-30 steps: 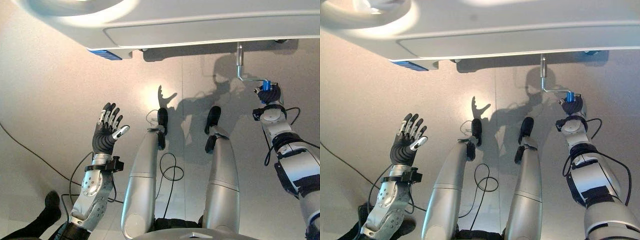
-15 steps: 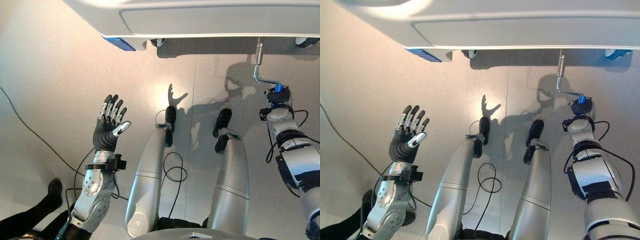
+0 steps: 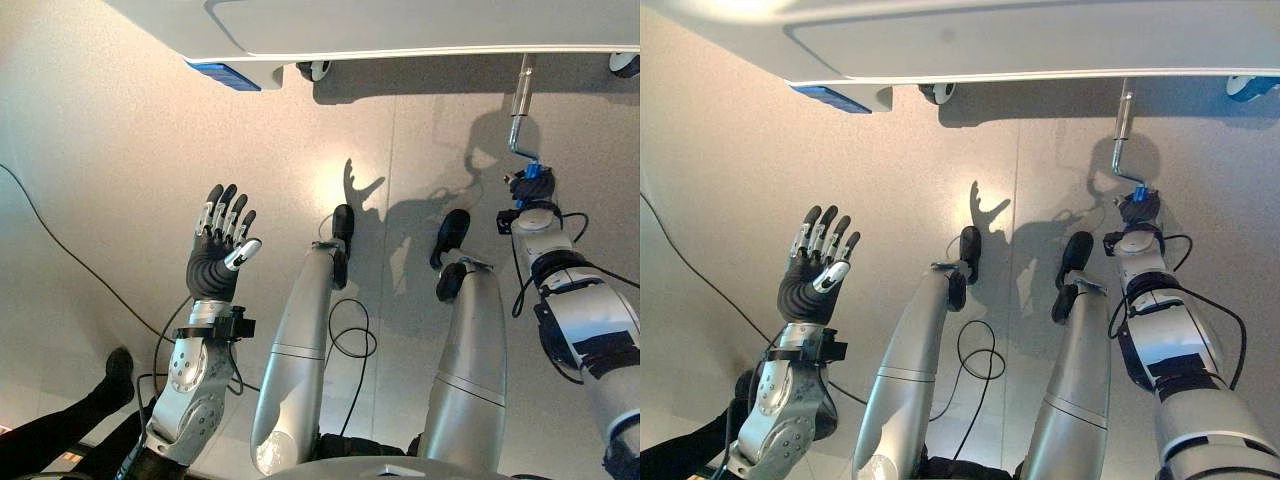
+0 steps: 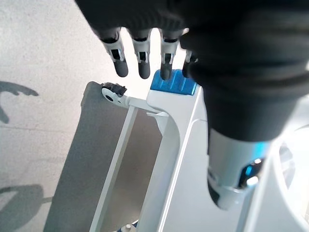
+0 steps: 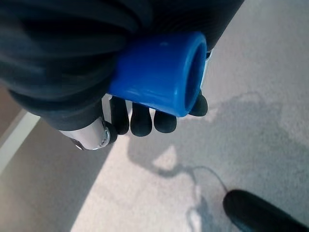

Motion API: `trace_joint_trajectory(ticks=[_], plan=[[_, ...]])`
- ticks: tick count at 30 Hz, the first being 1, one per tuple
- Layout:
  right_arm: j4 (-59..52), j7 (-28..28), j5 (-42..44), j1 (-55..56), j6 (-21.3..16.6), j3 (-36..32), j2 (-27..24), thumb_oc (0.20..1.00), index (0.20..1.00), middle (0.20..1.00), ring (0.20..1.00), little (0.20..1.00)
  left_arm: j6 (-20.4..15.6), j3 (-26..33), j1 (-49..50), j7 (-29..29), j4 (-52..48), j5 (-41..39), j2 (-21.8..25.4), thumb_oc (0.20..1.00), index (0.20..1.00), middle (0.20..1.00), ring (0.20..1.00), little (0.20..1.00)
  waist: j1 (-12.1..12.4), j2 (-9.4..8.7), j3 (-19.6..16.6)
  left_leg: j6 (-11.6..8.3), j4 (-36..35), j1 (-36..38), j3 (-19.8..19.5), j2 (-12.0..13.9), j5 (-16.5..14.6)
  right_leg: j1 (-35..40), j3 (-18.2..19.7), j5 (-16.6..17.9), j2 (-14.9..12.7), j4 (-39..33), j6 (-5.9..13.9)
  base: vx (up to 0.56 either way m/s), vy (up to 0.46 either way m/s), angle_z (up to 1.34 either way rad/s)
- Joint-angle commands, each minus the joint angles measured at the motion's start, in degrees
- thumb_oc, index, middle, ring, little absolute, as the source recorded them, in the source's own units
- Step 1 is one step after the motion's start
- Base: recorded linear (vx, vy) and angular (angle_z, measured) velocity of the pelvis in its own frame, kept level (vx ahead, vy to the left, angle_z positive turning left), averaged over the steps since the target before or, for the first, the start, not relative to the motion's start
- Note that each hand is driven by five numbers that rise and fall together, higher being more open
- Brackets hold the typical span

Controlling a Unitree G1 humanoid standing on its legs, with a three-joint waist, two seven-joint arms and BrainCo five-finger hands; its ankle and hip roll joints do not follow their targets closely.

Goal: Raise the hospital bed

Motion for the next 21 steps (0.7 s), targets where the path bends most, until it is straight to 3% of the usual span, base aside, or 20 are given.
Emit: trace_joint_trajectory(ticks=[1,8,15,21], plan=[[1.57,3.36,-2.64,4.81,2.57,4.08,7.20,0.200,0.200,0.200,0.200,0.200,-2.09,0.34,-1.37,0.87,-4.73,-0.51,-3.42,1.000,1.000,1.000,1.000,1.000,0.14,7.05,-1.39,-4.29,-7.04,-4.68,0.12,-0.32,10.85,-2.72,-2.80,1.35,0.49,5.55,1.03,0.00,0.000,0.00],[-3.00,4.88,-4.28,5.08,1.52,7.67,14.05,0.200,0.200,0.200,0.200,0.200,-1.83,1.32,-0.72,1.39,-4.77,-1.16,-3.69,1.000,1.000,1.000,1.000,1.000,0.14,7.10,-1.39,-4.26,-6.81,-5.43,0.35,-0.52,11.01,-3.52,-2.73,1.57,0.37,5.84,0.95,0.00,0.000,0.00],[-13.00,7.77,-6.79,8.16,-0.20,14.49,21.74,0.200,0.200,0.200,0.200,0.200,-1.83,3.26,-0.13,1.47,-4.43,-2.45,-3.65,1.000,1.000,1.000,1.000,1.000,-0.45,5.92,-1.39,-4.38,-6.32,-6.00,0.60,-0.50,11.23,-3.76,-2.54,1.90,0.41,5.82,0.94,0.00,0.005,-0.01],[-26.39,9.76,-6.88,11.93,-1.70,19.09,22.52,0.200,0.200,0.200,0.200,0.200,-2.01,4.78,1.49,1.44,-4.23,-3.06,-3.51,1.000,1.000,1.000,1.000,1.000,-1.11,4.81,-1.39,-4.49,-6.20,-5.98,0.61,-0.41,11.35,-3.77,-2.25,2.06,0.29,5.67,0.94,0.00,0.000,0.00]])
